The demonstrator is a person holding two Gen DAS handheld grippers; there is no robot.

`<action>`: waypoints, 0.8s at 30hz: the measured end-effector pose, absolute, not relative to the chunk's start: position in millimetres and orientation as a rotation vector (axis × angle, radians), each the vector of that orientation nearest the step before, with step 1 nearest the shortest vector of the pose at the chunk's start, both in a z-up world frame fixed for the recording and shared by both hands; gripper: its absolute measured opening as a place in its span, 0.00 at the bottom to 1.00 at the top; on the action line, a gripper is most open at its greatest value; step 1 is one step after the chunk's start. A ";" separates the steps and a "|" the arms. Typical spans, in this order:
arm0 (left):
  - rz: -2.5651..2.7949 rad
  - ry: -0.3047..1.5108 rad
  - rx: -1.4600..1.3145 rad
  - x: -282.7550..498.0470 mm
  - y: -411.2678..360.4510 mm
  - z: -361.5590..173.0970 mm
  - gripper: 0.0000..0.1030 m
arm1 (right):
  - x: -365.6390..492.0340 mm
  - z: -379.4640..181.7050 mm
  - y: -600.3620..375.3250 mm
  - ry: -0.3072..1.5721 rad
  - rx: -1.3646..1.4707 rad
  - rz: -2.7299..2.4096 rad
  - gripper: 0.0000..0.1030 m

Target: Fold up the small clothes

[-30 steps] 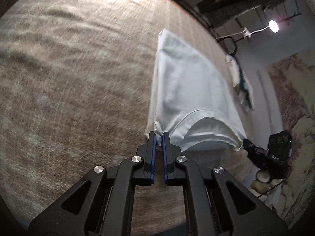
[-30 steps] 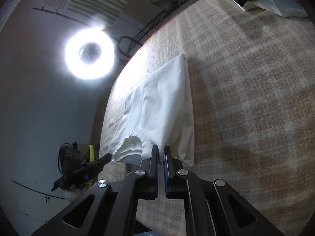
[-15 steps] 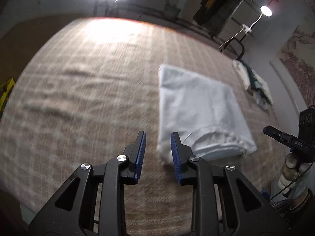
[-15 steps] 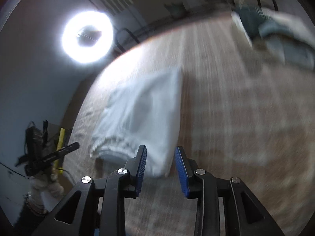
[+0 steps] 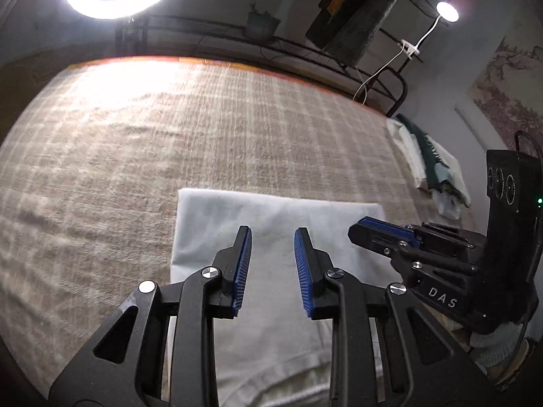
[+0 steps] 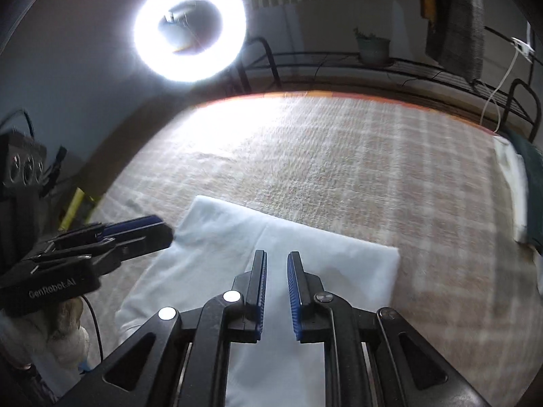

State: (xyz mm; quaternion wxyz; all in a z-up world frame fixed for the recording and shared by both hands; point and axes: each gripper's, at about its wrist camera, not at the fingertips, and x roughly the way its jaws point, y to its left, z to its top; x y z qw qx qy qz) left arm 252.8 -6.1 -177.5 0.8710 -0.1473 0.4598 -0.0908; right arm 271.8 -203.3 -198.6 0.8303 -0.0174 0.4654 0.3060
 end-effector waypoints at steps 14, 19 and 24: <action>-0.171 0.929 -0.291 259.0 3.8 -186.1 0.24 | 288.9 -222.8 -205.8 0.988 -0.001 0.633 0.16; -0.141 0.934 -0.330 283.6 6.1 -190.0 0.24 | 297.4 -218.4 -191.6 0.971 -0.003 0.627 0.21; -0.060 1.016 -0.364 299.2 16.0 -218.8 0.24 | 311.4 -237.7 -188.1 1.026 -0.030 0.561 0.20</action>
